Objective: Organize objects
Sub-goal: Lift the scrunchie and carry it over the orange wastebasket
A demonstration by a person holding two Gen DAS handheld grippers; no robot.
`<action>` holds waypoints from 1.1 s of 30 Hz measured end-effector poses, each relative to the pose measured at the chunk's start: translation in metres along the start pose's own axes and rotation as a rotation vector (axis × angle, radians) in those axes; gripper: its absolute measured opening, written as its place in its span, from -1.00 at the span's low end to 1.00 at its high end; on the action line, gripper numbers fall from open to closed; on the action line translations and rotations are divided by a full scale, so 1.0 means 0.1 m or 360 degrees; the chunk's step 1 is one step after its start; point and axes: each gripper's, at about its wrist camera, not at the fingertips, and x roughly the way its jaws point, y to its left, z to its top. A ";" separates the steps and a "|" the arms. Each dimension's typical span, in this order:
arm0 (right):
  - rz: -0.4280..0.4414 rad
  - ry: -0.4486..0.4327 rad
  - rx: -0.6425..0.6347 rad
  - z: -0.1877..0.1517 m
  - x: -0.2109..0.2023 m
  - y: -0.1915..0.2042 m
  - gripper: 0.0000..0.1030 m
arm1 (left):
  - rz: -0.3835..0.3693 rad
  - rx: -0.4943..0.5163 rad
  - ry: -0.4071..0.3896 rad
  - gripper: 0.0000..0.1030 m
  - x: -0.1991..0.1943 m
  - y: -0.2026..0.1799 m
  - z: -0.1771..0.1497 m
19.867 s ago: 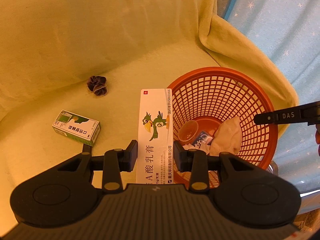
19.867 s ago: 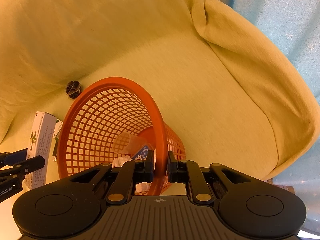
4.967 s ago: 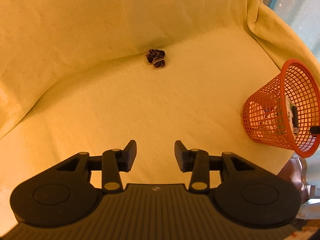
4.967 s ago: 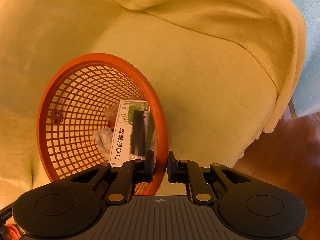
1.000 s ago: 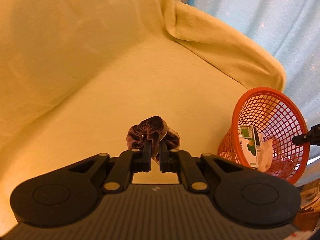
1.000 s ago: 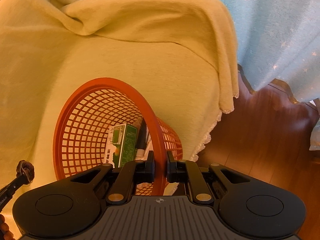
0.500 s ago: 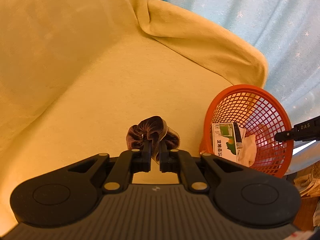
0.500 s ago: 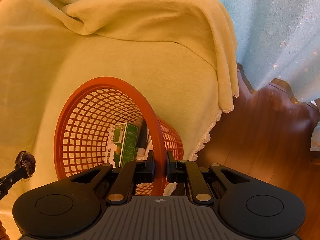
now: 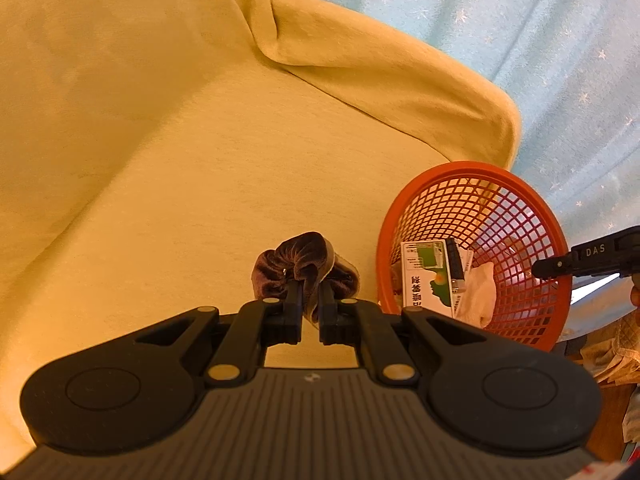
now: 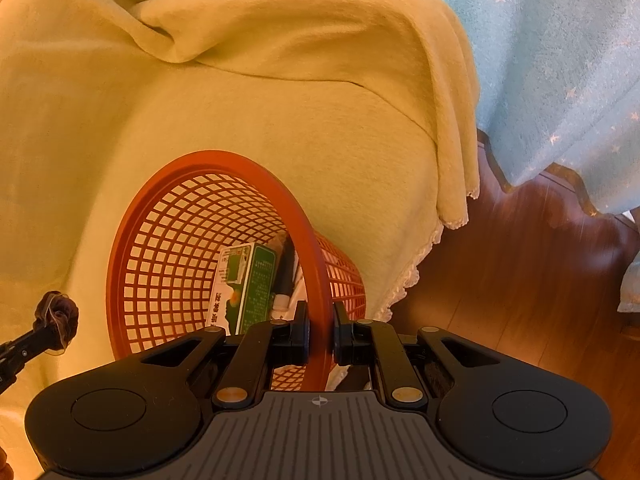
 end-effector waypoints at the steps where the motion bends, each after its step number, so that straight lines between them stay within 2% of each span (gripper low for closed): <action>1: -0.0002 -0.0001 -0.0009 0.00 0.00 0.01 -0.86 | -0.0003 0.0003 0.0001 -0.91 0.00 -0.01 0.00; 20: -0.0023 -0.0004 -0.0084 0.02 0.03 0.07 -0.86 | -0.0071 0.0062 0.0008 -0.91 0.00 -0.18 0.04; 33: -0.0029 -0.0010 -0.0104 0.01 0.02 0.08 -0.86 | -0.0199 0.0088 -0.0014 -0.89 -0.03 -0.38 0.10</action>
